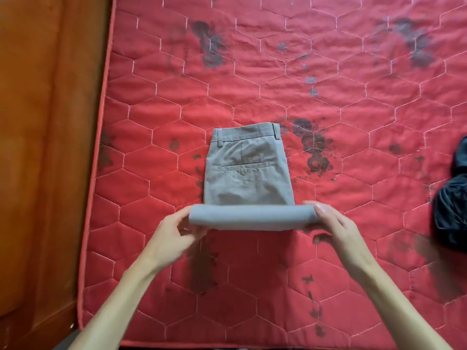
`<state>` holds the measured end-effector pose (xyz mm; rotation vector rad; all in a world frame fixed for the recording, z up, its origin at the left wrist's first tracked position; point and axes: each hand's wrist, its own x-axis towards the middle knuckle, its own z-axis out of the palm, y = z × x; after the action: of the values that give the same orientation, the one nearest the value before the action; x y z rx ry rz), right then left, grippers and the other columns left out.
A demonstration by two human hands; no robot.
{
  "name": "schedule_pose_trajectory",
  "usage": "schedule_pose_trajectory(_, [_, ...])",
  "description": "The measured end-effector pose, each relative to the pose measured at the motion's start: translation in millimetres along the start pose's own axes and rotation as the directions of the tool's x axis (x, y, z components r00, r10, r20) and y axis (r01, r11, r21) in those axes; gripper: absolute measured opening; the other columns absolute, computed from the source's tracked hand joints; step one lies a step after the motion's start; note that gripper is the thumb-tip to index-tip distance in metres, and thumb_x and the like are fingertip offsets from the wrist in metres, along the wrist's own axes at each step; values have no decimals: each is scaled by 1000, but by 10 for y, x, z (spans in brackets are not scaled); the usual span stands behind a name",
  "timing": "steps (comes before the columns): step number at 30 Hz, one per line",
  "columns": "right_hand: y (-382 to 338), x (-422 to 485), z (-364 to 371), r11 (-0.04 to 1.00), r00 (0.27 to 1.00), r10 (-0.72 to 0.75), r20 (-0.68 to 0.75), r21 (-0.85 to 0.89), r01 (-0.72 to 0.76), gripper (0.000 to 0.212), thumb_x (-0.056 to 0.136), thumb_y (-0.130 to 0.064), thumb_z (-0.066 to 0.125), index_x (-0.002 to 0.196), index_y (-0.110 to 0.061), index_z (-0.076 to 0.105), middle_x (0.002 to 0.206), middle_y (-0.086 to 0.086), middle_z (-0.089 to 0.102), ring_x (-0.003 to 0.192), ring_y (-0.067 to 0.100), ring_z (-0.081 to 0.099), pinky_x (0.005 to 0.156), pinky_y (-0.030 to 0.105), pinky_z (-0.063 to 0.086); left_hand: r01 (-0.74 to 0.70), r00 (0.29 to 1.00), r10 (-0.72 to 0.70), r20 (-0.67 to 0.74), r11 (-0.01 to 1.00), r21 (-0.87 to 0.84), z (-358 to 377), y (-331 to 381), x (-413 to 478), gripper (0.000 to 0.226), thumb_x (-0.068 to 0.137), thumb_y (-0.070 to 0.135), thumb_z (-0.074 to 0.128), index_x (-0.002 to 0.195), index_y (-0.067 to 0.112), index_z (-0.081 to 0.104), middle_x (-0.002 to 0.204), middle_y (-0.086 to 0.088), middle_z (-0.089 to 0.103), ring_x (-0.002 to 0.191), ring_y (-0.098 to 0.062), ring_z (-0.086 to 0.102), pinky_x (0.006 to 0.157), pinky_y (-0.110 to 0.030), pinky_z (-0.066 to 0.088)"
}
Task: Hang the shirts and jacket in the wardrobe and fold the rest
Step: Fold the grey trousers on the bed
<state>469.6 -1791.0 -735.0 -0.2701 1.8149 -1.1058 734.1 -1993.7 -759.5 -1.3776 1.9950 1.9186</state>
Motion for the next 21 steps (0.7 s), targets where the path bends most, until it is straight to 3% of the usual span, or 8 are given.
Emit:
schedule_pose_trajectory(3, [-192,354,50,998,998,-50,32,-32,51,16,92,-20,68,108,-18,69,97,0,74,87,9,66,72,31,54,23,980,8,-201,989,149,-12,60,333,13,83,26,80,94,23,73,88,1,75,83,-13,69,79,-34,54])
schedule_pose_trajectory(6, [-284,779,138,995,997,-73,3,-63,73,27,85,2,69,109,-10,65,91,4,72,79,4,64,70,26,54,25,928,38,-370,986,164,25,136,743,13,85,29,77,90,17,72,90,-4,69,85,-20,66,77,-34,51])
schedule_pose_trajectory(9, [-245,1234,228,992,992,-103,-70,-84,97,31,83,11,63,109,-6,63,87,3,67,74,5,61,75,25,51,33,898,20,-440,993,112,78,136,1120,21,89,36,72,92,15,71,92,-6,65,85,-21,64,77,-32,49])
schedule_pose_trajectory(12, [-116,1600,337,987,989,-114,-91,-122,102,66,81,13,62,139,-16,49,89,-3,62,76,8,57,78,24,50,79,868,-36,-496,995,67,154,52,1393,45,92,46,66,72,8,52,68,0,54,64,-20,48,65,-37,38])
schedule_pose_trajectory(15, [14,1724,428,965,978,-175,-114,-217,147,91,81,11,61,156,-24,22,99,-3,59,86,9,58,82,17,48,155,828,-63,-557,981,119,265,9,1546,48,97,44,58,69,12,36,58,-1,43,64,-26,40,65,-38,28])
schedule_pose_trajectory(17, [98,1672,485,894,944,-308,-122,-376,243,87,82,8,60,156,-16,21,111,2,59,101,14,57,92,20,46,195,815,-48,-578,961,196,334,8,1568,46,99,46,51,71,14,33,61,-4,49,68,-36,46,64,-40,28])
schedule_pose_trajectory(19, [179,1575,570,738,873,-479,-94,-582,342,80,82,7,60,153,-7,27,135,12,52,123,24,49,107,34,40,226,804,-42,-593,944,239,386,21,1535,45,101,49,46,74,16,32,63,-7,53,72,-43,53,61,-41,28])
schedule_pose_trajectory(21, [239,1498,647,585,812,-579,-78,-733,347,73,83,1,62,150,-5,34,152,18,38,138,31,38,112,46,34,212,800,-49,-598,956,204,391,16,1467,45,99,53,46,74,17,35,60,0,50,74,-42,56,61,-44,35])
